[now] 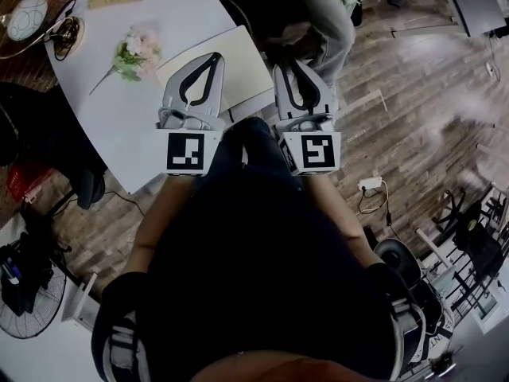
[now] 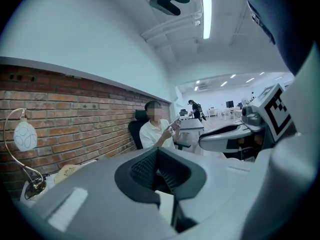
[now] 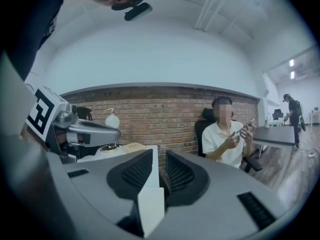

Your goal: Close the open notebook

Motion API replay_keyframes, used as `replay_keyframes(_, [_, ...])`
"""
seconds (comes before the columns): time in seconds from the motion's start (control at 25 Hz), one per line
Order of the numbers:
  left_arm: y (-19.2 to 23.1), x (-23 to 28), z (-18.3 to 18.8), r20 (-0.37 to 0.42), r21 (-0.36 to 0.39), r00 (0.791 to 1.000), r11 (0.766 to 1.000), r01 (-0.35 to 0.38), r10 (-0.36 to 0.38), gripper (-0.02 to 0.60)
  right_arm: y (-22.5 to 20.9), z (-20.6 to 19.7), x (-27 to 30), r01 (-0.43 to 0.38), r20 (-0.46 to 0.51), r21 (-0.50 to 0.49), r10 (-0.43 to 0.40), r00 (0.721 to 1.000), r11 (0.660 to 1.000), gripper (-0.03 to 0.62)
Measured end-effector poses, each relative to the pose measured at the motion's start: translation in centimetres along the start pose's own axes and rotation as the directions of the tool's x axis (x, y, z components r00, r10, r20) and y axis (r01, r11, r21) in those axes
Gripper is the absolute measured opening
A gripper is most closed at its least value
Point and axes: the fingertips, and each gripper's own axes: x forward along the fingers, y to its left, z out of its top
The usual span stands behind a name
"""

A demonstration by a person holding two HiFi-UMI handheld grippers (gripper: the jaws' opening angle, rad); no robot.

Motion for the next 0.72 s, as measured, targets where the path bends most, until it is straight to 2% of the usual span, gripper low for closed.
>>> replay_keyframes(0.36, [-3.0,2.3,-3.5,-0.045,0.062,0.995,0.993,0.097,-0.094,0.006,-1.1,-5.2,-0.5,-0.01,-0.099,-0.021,0.008,0.995,1.0,0.089])
replay_keyframes(0.72, [-5.1,3.3,-7.6,-0.139,0.063,0.979,0.985,0.161,-0.151,0.006,-0.9,-9.8,-0.9,-0.057,-0.189,-0.011,0.054,0.981,0.998,0.089])
